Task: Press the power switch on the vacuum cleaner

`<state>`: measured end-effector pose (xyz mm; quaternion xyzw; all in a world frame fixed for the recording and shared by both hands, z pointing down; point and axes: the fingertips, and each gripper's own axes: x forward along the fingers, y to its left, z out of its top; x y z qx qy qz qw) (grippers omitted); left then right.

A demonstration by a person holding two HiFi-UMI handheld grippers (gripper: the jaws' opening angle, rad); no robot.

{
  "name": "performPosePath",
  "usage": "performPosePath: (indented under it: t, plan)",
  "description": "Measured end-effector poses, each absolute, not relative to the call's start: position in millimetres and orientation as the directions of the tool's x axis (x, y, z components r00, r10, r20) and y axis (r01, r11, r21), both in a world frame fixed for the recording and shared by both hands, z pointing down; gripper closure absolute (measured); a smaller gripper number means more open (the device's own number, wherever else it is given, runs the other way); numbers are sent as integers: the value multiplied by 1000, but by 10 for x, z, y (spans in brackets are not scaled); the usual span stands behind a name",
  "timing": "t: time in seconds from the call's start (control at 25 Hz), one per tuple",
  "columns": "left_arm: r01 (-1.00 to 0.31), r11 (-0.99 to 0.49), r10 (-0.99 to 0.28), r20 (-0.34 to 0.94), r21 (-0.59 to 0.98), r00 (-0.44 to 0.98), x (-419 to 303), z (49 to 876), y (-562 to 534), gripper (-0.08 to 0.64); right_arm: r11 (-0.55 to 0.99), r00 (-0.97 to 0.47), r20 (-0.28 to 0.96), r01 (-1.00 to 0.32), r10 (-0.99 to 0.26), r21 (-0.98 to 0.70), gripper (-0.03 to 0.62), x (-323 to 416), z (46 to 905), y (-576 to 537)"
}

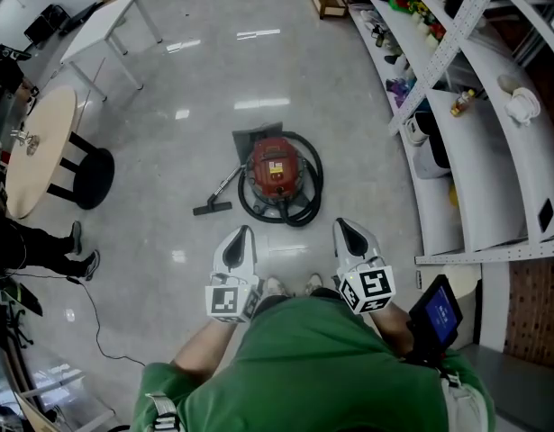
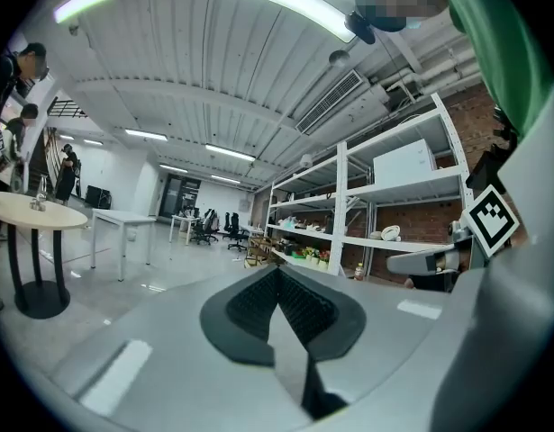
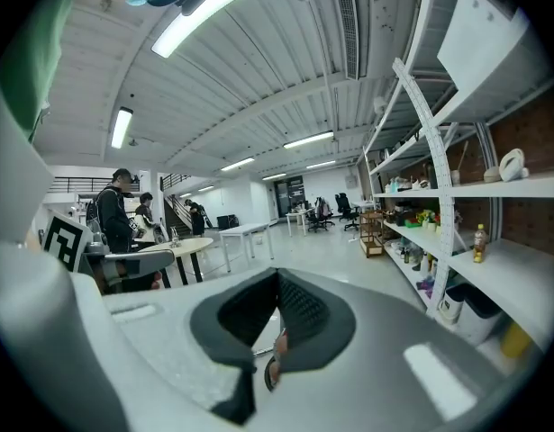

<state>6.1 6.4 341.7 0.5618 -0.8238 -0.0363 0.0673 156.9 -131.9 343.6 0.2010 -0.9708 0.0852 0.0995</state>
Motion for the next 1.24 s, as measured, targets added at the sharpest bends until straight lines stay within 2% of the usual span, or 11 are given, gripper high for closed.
performPosePath:
  t: [1.24]
  plan:
    - [-917, 379, -925, 75, 126, -372, 201, 3482, 174, 552, 917, -913, 212, -379, -349, -123, 592, 1629, 3431, -1199]
